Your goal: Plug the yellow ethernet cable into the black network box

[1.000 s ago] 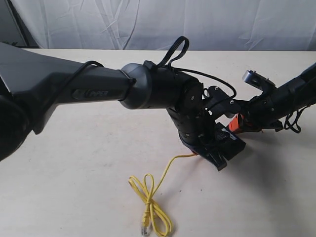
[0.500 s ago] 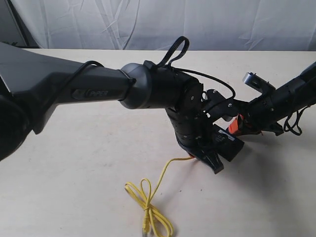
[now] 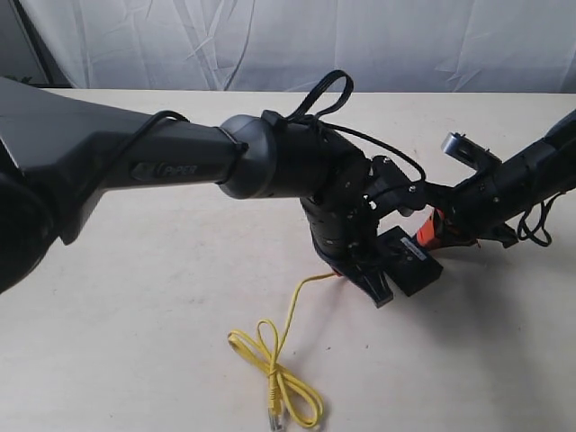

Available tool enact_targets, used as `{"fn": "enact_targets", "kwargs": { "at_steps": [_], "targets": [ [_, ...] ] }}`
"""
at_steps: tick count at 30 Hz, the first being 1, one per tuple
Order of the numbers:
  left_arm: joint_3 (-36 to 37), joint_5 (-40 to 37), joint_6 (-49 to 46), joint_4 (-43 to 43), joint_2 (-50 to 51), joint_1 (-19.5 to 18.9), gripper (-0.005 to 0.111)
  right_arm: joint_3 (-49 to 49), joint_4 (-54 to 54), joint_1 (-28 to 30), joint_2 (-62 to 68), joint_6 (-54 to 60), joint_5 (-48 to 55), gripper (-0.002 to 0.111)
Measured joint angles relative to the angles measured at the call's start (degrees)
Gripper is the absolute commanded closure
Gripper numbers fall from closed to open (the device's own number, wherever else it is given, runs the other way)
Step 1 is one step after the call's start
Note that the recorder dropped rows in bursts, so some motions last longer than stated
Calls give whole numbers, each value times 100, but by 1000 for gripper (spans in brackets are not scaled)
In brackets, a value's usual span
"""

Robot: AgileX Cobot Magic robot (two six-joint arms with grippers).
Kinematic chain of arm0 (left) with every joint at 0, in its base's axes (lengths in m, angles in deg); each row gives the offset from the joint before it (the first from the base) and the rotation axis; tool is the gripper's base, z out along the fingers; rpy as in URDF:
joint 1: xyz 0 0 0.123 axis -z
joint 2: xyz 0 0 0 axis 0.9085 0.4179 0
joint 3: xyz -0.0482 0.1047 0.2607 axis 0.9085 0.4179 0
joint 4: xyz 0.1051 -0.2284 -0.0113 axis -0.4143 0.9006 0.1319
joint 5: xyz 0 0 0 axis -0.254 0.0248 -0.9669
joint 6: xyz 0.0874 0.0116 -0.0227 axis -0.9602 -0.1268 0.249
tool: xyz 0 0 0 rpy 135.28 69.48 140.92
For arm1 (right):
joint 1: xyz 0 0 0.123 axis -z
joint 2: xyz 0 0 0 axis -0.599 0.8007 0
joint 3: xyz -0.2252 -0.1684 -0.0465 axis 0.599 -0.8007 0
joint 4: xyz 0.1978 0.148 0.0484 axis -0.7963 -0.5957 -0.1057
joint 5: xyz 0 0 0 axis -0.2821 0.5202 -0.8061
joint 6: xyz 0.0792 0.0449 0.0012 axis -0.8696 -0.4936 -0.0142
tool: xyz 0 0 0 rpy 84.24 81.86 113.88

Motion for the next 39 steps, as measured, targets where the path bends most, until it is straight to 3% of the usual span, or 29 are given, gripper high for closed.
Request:
{"fn": "enact_targets", "kwargs": {
  "at_steps": [5, 11, 19, 39],
  "targets": [
    [0, -188, -85, -186, 0, -88, 107, 0, 150, 0, -49, -3, 25, 109],
    [206, -574, -1012, 139, -155, -359, 107, -11, 509, -11, -244, -3, -163, 109],
    [883, 322, -2140, 1534, -352, -351, 107, -11, 580, -11, -278, -13, -204, 109],
    [973, 580, -2261, 2125, -355, -351, 107, -11, 592, -58, -267, 230, -601, 109]
  ]
}}
